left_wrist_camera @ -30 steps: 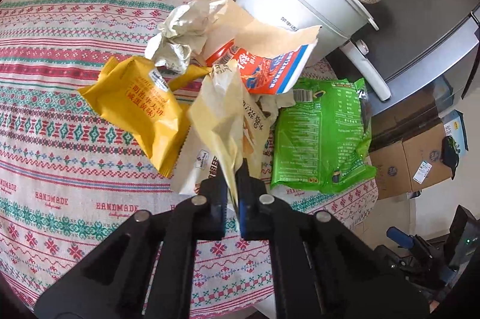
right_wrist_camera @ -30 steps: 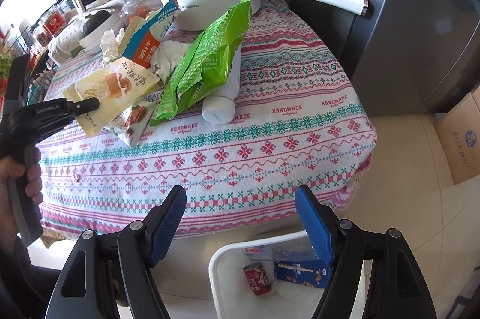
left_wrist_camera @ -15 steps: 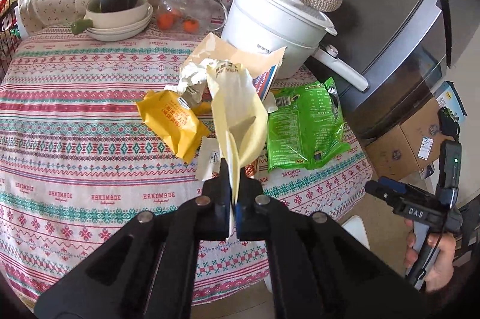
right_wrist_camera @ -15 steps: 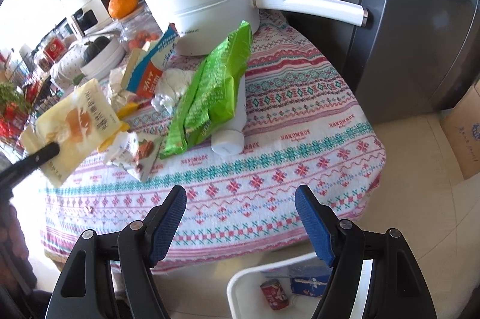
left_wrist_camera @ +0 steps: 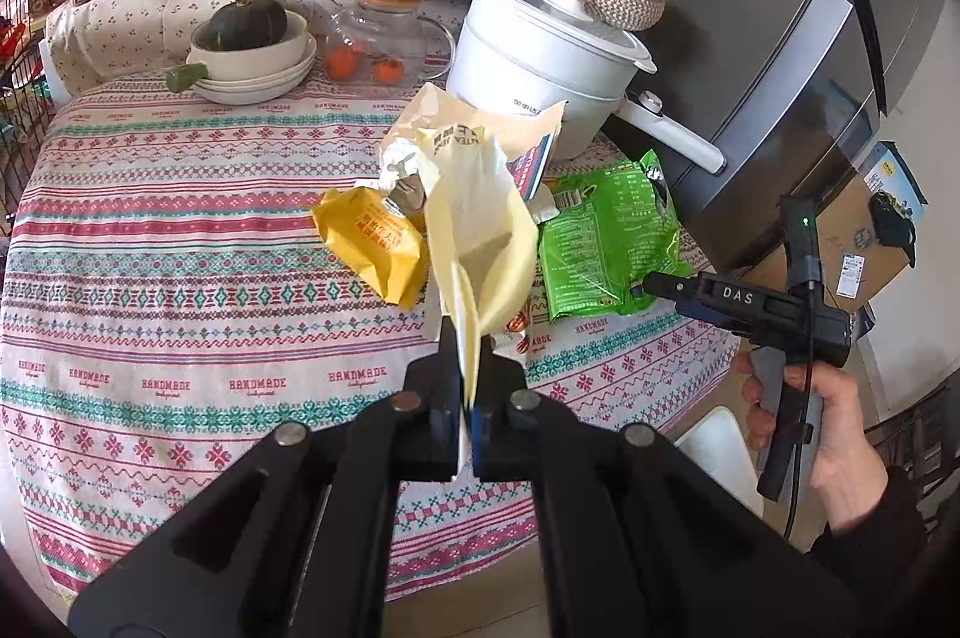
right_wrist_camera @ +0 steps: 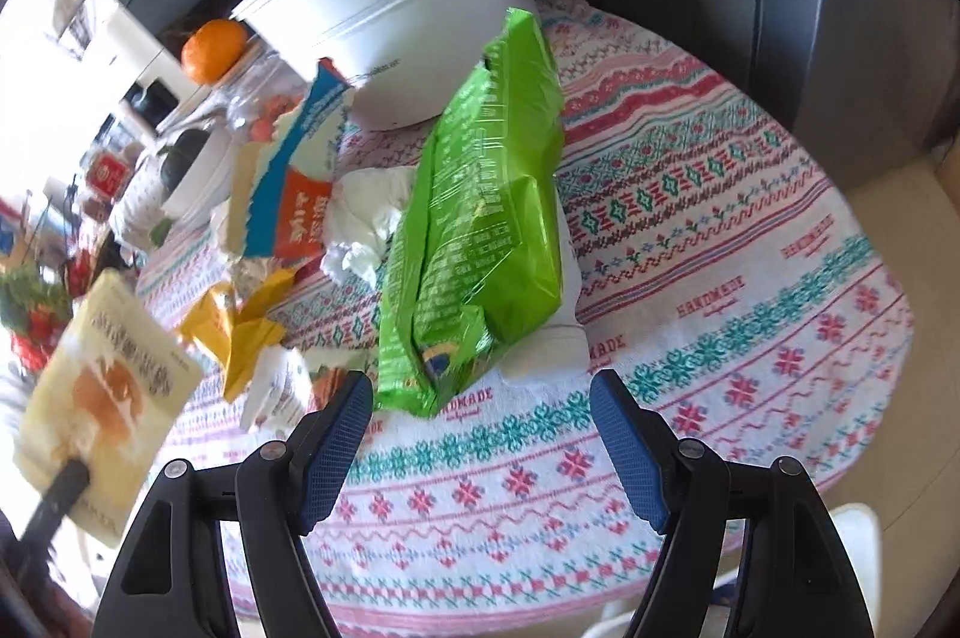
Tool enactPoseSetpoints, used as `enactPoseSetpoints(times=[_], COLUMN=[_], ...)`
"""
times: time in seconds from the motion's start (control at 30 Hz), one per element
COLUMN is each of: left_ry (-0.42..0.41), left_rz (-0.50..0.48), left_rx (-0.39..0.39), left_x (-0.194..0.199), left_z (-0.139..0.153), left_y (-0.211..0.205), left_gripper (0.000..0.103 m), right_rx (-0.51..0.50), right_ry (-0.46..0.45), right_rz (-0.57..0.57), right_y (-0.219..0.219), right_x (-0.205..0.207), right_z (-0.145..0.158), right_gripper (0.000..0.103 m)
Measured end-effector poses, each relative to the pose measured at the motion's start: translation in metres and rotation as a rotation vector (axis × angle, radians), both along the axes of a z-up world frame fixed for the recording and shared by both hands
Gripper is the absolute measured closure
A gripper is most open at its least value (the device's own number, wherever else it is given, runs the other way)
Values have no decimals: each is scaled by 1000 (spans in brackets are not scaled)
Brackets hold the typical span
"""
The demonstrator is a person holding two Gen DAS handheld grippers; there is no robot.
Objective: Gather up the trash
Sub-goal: 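Grasp the green snack bag with the right gripper while the left gripper lifts the cream wrapper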
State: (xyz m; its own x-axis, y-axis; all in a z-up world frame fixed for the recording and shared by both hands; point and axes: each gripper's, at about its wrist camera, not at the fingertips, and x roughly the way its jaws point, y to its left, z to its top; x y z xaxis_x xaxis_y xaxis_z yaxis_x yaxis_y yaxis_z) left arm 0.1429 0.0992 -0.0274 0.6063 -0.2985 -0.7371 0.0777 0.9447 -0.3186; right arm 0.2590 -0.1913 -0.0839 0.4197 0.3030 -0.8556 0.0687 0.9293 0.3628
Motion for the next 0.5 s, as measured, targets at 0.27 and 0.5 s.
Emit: enactPoseSetpoints(times=[0.27, 0.5], left_ry=[11, 6], left_rz=[14, 16], left_rx=[42, 49], left_x=[2, 1], left_z=[-5, -4], left_y=[5, 2], left_gripper=[100, 100], right_rx=[66, 85], right_ry=[-52, -82], right_rz=[-56, 11], right_y=[-3, 8], right_x=[11, 12], right_z=[-8, -4], right_gripper=[42, 79])
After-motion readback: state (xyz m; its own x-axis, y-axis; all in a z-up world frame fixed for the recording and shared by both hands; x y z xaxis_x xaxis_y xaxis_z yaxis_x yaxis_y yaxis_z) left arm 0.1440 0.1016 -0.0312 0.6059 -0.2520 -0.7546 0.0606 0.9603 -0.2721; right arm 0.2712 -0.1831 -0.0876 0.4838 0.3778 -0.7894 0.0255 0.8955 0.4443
